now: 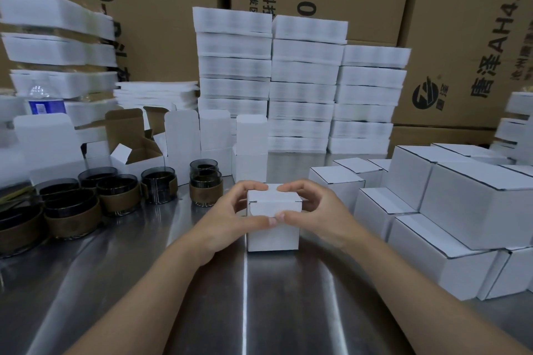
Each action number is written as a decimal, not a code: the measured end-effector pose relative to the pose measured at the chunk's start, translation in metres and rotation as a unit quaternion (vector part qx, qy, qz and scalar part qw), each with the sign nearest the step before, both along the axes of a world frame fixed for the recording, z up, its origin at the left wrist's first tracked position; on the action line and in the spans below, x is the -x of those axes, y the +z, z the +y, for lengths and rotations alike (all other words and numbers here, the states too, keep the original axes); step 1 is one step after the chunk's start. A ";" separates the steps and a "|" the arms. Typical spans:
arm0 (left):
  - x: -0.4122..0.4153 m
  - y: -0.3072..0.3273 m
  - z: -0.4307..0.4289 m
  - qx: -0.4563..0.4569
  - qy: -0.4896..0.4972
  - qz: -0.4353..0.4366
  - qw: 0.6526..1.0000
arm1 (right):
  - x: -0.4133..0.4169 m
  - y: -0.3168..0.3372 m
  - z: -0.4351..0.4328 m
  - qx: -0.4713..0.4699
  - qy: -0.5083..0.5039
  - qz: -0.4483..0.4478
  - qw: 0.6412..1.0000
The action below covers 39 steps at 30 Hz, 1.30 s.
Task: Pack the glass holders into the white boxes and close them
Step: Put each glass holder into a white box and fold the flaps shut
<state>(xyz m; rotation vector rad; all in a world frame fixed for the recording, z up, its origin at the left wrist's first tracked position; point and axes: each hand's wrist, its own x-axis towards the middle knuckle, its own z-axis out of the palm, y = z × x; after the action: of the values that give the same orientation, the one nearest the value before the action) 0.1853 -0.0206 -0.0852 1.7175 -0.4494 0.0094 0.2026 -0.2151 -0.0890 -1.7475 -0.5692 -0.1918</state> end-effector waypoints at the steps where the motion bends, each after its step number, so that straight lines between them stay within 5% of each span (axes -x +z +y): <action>1: 0.000 0.000 0.000 -0.002 0.000 -0.001 1.000 | 0.000 0.000 0.001 0.004 -0.004 -0.005 1.000; 39: 0.003 0.003 -0.003 0.048 -0.006 0.055 0.997 | 0.013 0.018 0.002 -0.022 0.024 0.062 0.998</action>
<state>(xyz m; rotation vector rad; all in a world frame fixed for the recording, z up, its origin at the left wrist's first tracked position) 0.1824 -0.0232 -0.0818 1.6111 -0.3714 -0.0718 0.1895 -0.2132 -0.0713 -1.6893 -0.5124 -0.0619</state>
